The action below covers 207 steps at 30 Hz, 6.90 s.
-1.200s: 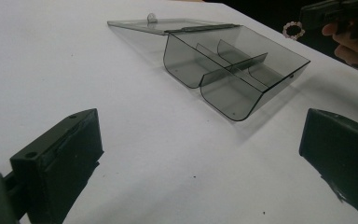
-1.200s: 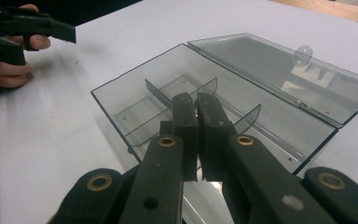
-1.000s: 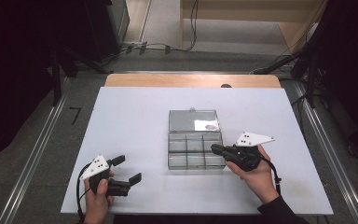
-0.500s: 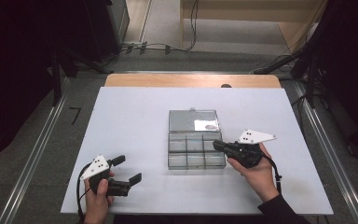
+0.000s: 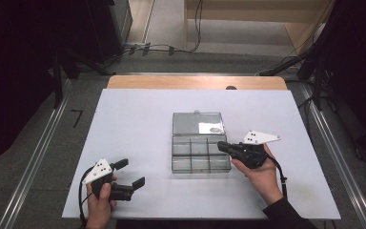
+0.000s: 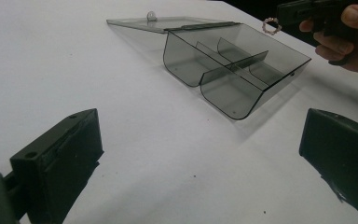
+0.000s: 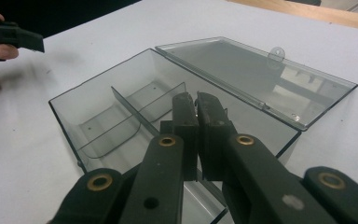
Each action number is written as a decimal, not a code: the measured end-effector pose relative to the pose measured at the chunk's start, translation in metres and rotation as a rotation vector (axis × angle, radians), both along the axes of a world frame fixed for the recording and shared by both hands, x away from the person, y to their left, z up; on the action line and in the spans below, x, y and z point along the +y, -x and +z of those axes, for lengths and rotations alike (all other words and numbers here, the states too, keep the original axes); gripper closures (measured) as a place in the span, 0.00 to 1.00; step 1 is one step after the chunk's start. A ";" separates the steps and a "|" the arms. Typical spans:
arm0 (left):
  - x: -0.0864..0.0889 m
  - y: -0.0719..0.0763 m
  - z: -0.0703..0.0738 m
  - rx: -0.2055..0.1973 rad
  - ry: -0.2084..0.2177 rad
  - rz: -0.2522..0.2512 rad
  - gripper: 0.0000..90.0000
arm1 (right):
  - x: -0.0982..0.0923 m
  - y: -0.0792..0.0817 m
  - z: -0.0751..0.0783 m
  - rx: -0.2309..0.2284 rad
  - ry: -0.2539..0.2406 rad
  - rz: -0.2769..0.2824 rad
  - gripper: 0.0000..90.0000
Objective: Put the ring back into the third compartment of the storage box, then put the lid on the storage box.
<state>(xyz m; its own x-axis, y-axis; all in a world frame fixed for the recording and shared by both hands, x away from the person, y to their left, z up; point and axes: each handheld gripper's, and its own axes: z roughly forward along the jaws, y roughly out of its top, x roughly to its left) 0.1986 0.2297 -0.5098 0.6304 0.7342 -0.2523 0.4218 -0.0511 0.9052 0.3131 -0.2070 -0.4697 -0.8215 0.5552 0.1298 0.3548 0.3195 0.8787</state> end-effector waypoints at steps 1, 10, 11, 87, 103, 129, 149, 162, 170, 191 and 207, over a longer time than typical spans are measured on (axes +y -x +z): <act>0.000 0.000 0.000 0.000 0.000 0.000 0.00 | 0.000 0.000 -0.001 0.004 0.002 -0.003 0.94; 0.000 0.000 0.000 0.000 0.000 0.001 0.00 | 0.001 -0.006 -0.006 0.020 0.010 -0.011 0.94; 0.000 0.000 0.000 0.000 0.000 0.001 0.00 | 0.001 -0.006 -0.007 0.018 0.014 -0.012 0.94; -0.001 0.000 0.000 -0.005 -0.006 -0.007 0.00 | -0.013 -0.011 -0.011 0.105 0.015 -0.030 0.16; -0.002 0.000 0.002 -0.013 -0.016 0.009 0.00 | -0.027 -0.013 -0.011 0.101 -0.010 -0.043 0.05; -0.045 -0.037 0.020 0.007 -0.025 -0.060 0.00 | -0.028 -0.009 -0.013 0.086 0.003 -0.060 0.00; -0.063 -0.083 0.029 0.030 -0.017 -0.086 0.00 | -0.033 -0.025 -0.003 0.098 -0.024 -0.072 0.00; -0.080 -0.110 0.027 0.050 -0.032 -0.095 0.00 | -0.027 -0.045 0.001 0.122 -0.031 -0.075 0.00; -0.083 -0.125 0.022 0.073 -0.005 -0.075 0.00 | -0.025 -0.060 -0.002 0.153 -0.050 -0.117 0.02; -0.092 -0.160 0.011 0.192 0.039 -0.005 0.11 | -0.003 -0.088 -0.010 0.245 -0.013 -0.173 0.07; -0.098 -0.179 0.005 0.294 0.051 0.057 0.22 | 0.009 -0.105 -0.023 0.351 -0.009 -0.238 0.23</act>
